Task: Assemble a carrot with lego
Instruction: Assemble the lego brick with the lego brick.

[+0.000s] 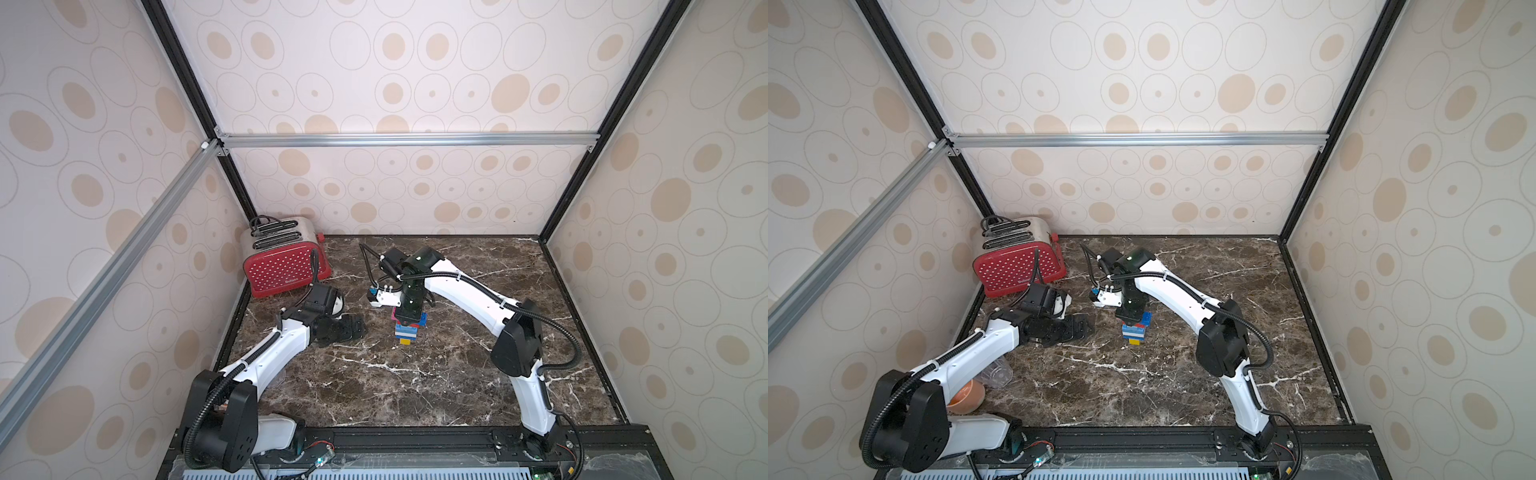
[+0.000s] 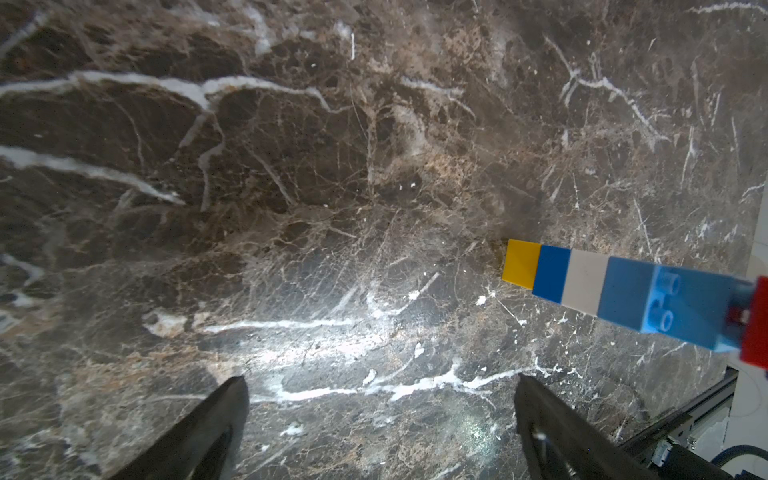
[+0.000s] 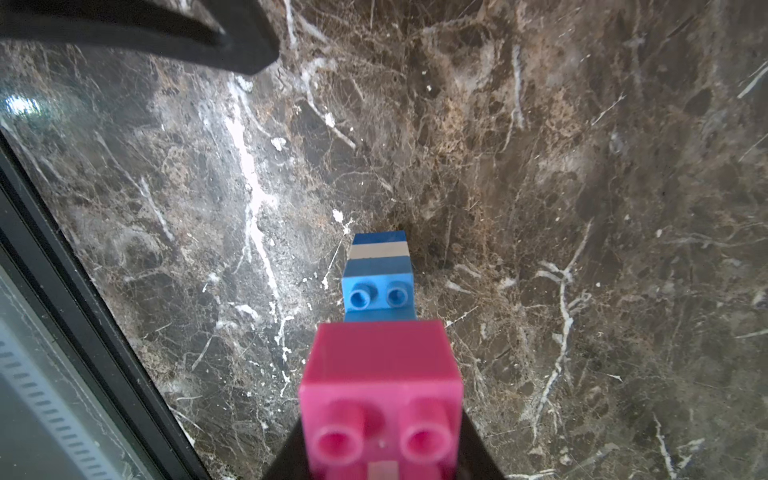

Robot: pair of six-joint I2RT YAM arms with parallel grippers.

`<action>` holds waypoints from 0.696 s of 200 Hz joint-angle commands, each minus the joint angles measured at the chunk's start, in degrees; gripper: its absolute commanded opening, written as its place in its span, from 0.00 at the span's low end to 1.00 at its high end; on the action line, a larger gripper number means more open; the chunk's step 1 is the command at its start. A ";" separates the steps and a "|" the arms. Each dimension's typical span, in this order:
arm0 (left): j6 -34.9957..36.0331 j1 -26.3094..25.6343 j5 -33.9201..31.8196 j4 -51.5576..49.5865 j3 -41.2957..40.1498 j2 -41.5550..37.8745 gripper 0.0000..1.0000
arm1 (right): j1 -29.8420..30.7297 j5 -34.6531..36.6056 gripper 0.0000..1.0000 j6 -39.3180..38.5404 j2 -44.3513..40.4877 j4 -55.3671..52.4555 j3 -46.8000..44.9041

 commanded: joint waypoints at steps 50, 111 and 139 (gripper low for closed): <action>0.93 0.44 0.18 -0.19 0.21 0.26 0.99 | 0.85 -0.09 0.20 -0.44 1.92 -3.59 3.85; 0.93 0.47 0.19 -0.27 0.08 0.00 0.99 | 0.85 -0.75 0.19 -0.11 2.94 -4.39 3.16; 0.93 0.46 0.18 -0.27 0.12 0.08 0.99 | 0.86 -1.08 0.19 0.11 3.09 -3.95 2.86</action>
